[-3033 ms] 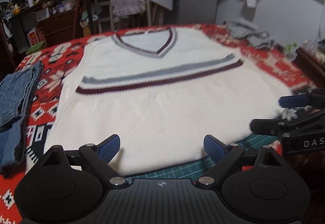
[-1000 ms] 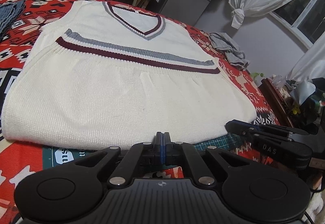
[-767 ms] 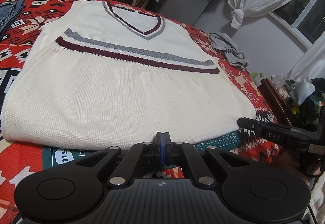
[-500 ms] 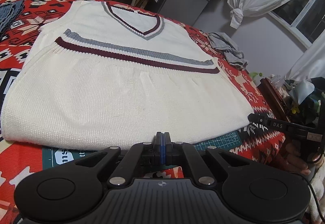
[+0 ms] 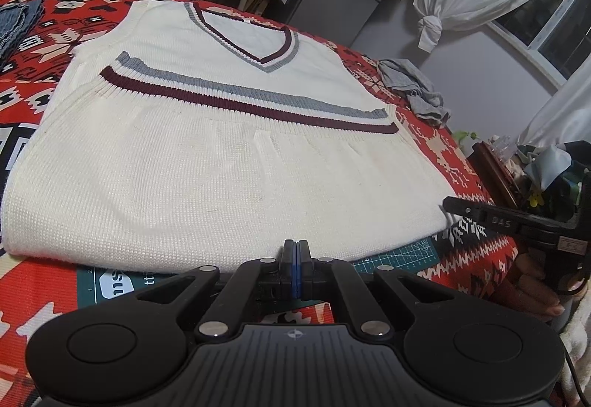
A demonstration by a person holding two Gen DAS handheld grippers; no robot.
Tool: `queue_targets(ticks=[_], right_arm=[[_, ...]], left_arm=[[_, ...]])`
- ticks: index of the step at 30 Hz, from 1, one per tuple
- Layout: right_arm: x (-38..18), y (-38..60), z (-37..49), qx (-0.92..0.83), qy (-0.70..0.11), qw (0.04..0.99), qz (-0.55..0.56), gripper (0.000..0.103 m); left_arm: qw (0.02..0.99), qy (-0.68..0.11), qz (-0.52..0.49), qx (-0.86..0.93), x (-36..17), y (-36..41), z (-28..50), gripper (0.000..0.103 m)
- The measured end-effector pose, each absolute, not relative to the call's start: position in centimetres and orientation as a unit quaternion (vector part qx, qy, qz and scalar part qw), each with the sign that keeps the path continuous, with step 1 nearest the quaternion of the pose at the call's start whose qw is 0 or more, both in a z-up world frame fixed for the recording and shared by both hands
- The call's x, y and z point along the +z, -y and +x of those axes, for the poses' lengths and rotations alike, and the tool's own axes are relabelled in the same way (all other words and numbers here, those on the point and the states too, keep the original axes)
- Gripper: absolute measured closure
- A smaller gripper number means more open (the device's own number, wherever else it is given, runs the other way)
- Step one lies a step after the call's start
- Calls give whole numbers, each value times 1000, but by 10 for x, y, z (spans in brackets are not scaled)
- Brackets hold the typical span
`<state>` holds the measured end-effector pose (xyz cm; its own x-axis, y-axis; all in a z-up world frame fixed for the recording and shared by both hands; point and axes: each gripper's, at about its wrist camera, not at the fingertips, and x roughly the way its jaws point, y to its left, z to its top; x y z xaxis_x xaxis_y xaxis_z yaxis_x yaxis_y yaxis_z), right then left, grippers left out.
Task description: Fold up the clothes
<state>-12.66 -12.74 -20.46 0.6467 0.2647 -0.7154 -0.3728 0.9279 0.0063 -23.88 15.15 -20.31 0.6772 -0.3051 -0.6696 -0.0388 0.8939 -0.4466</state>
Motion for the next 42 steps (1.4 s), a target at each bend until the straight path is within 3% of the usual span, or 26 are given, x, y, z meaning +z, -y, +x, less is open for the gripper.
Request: queue_targets(ticks=[8, 24, 42], right_arm=[[-208, 156, -116, 155, -395, 905, -42, 98], [-208, 122, -76, 160, -393, 903, -62, 96], [-202, 165, -129, 164, -424, 890, -31, 95]], left_arm=[[889, -395, -219, -76, -203, -151, -239, 100], [887, -394, -226, -79, -204, -154, -238, 100], [886, -394, -230, -81, -205, -155, -237, 100]])
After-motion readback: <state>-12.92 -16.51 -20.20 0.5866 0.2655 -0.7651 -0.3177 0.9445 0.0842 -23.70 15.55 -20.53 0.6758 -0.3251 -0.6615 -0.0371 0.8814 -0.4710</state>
